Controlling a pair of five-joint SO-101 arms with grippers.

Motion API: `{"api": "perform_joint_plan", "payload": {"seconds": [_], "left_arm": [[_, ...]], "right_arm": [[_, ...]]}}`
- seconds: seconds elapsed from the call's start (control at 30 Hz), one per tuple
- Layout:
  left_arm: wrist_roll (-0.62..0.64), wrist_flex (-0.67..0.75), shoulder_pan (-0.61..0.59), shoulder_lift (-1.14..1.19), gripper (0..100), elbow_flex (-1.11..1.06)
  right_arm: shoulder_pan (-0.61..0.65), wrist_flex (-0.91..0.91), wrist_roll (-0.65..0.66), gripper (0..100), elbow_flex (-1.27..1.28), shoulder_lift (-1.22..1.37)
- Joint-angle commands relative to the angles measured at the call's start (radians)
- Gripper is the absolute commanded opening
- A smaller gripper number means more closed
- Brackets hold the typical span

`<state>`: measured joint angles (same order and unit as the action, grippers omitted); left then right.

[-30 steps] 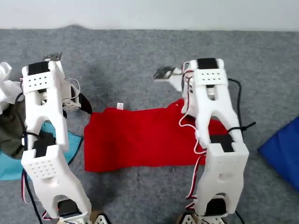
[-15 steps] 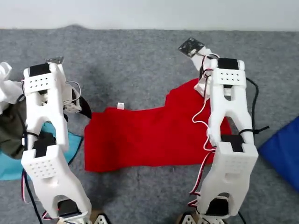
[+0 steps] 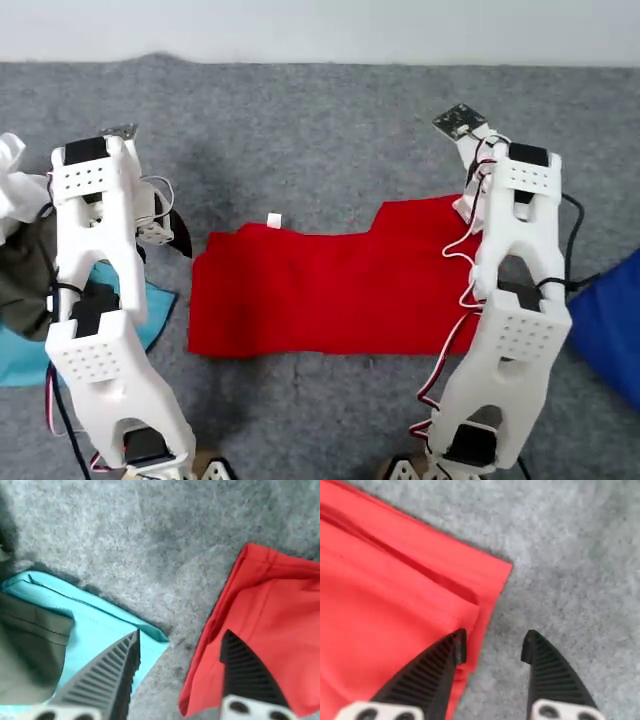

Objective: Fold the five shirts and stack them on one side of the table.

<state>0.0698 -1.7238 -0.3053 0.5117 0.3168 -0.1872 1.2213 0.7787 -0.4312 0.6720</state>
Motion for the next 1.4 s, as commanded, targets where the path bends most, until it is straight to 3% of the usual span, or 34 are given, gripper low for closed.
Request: {"api": "perform_joint_plan", "payload": {"seconds": [0.0,0.2,0.37,0.6,0.9,1.03,1.27,1.37], "left_arm": [[0.006,-0.031,0.002,-0.017,25,0.002],[0.008,-0.031,0.0,-0.017,25,0.002],[0.008,-0.031,0.0,-0.017,25,0.002],[0.008,-0.031,0.0,-0.015,25,-0.005],[0.006,-0.031,-0.006,-0.015,25,-0.064],[0.006,-0.031,-0.002,-0.015,25,-0.064],[0.006,-0.031,-0.003,-0.015,25,-0.064],[0.006,-0.031,0.0,-0.015,25,-0.064]], "right_arm": [[0.008,0.007,-0.009,20.1,-0.025,-0.064],[0.021,0.012,-0.018,22.8,-0.025,-0.156],[0.053,0.012,-0.114,27.5,-0.025,-0.191],[0.157,-0.033,-0.117,28.0,-0.057,-0.045],[0.153,0.071,-0.117,27.7,-0.585,0.363],[0.151,0.156,-0.112,21.5,-0.859,0.538],[0.157,0.323,-0.02,0.5,-1.148,0.711],[0.151,0.349,0.018,1.0,-1.195,0.739]]}}
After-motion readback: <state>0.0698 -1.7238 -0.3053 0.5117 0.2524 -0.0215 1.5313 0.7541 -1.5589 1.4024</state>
